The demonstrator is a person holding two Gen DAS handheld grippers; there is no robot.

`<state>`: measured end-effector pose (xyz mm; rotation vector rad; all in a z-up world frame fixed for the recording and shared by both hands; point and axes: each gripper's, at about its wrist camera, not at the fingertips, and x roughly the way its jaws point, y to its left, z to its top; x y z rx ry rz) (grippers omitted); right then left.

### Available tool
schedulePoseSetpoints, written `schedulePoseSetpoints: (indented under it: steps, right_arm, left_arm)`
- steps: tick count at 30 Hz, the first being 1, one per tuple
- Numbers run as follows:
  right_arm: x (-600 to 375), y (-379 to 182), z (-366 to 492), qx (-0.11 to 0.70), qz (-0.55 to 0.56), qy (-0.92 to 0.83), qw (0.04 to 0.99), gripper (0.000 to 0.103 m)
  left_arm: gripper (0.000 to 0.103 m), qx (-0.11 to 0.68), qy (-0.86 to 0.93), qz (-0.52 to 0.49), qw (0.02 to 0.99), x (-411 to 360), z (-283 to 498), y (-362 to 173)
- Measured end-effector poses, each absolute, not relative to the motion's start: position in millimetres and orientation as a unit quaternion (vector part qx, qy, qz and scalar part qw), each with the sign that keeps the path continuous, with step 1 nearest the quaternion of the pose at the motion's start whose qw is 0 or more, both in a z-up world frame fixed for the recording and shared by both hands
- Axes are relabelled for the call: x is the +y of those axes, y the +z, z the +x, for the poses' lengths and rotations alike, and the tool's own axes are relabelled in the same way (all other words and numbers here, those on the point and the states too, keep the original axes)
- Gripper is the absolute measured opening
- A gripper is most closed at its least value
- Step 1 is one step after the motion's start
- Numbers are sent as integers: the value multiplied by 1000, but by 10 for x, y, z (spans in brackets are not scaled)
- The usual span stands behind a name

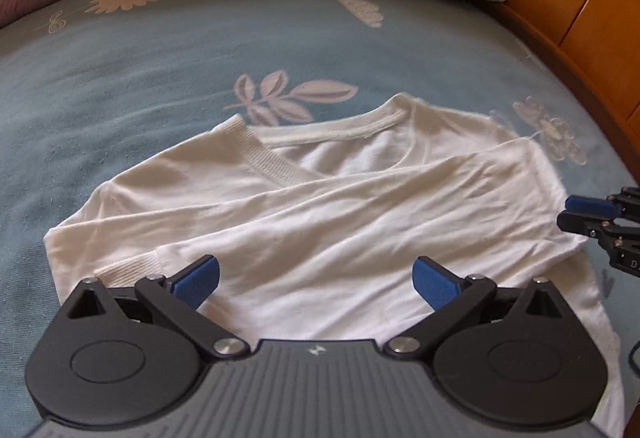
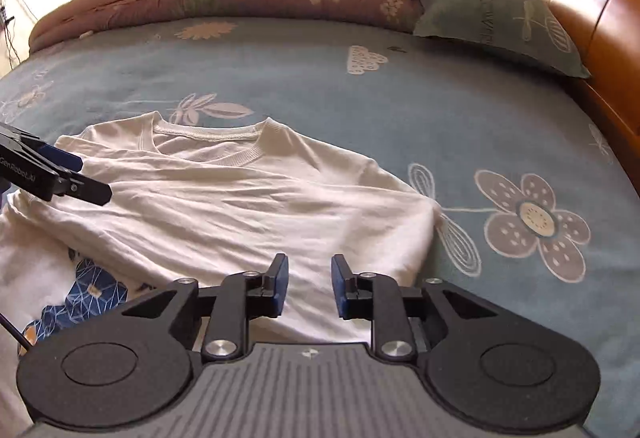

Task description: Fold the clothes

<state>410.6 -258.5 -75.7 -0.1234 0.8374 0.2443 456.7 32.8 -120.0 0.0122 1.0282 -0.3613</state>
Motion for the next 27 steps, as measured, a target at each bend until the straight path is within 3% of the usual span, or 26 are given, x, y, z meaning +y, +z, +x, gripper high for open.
schedulePoseSetpoints:
  steps: [3, 12, 15, 18, 27]
  right_arm:
    - [-2675, -953, 4109, 433, -52, 104, 894, 30]
    - [-2530, -794, 4146, 431, -46, 98, 896, 36]
    - [-2346, -840, 4250, 430, -49, 113, 894, 37]
    - [-2259, -938, 4277, 444, -64, 124, 885, 46]
    - [-2108, -871, 4272, 427, -54, 148, 890, 50]
  left_arm:
    - [102, 490, -183, 16, 852, 417, 4544, -1220]
    - [102, 469, -227, 38, 853, 380, 4386, -957]
    - [102, 494, -217, 53, 841, 349, 4402, -1085]
    - [99, 494, -209, 54, 842, 361, 4414, -1107]
    - [99, 493, -187, 58, 848, 398, 4448, -1171]
